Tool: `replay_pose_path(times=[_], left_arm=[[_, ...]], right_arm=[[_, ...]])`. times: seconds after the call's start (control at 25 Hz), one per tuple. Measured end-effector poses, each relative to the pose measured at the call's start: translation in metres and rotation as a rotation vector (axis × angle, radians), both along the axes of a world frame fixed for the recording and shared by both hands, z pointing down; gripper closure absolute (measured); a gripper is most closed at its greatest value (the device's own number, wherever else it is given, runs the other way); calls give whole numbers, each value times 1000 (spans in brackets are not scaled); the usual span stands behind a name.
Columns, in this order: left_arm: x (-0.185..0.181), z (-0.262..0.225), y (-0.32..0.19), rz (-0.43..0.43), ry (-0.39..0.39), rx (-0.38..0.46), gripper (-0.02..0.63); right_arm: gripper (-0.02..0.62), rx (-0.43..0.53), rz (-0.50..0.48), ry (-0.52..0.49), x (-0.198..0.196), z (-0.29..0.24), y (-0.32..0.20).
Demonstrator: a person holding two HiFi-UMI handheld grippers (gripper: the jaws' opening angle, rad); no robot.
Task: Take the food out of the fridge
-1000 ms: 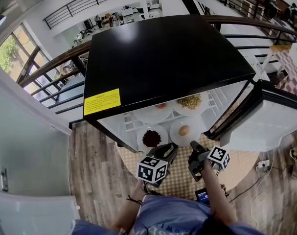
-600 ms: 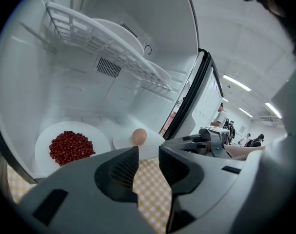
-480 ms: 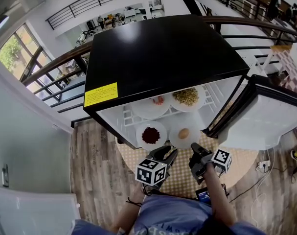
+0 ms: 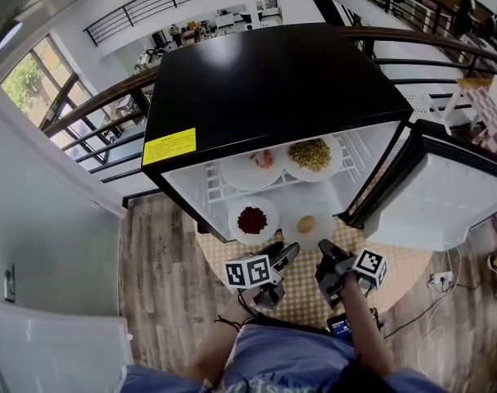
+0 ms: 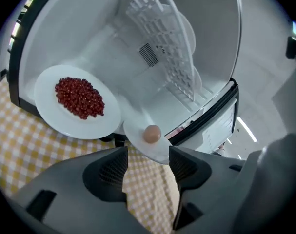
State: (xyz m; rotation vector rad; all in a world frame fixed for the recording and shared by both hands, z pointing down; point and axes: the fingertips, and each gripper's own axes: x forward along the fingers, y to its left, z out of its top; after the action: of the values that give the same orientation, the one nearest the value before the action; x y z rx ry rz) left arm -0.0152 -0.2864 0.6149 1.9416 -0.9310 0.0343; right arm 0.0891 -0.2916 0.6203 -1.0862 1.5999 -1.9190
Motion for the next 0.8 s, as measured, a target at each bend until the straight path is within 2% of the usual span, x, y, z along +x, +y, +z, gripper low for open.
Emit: replay_pose_path(times=[0.12,0.32,0.4,0.56,0.8], left_arm=[[3,17,-10,-11,-7,-52,345],[8,25,-27,-76,40,-91,347],[12,23,-31,-58,20,-71,347],[18,19,-28,38,-136,20,373],[23,1,-21,50,-184,116,391]], right_arm=[[575,-9,1,-6,1,0,-1],[575,-15,-23,10,0,3,0],[575,-15,-38,19,-2,3,1],[575,-2,-49,21,-1,1,3],[575,35,-58,14,7,-9,8]])
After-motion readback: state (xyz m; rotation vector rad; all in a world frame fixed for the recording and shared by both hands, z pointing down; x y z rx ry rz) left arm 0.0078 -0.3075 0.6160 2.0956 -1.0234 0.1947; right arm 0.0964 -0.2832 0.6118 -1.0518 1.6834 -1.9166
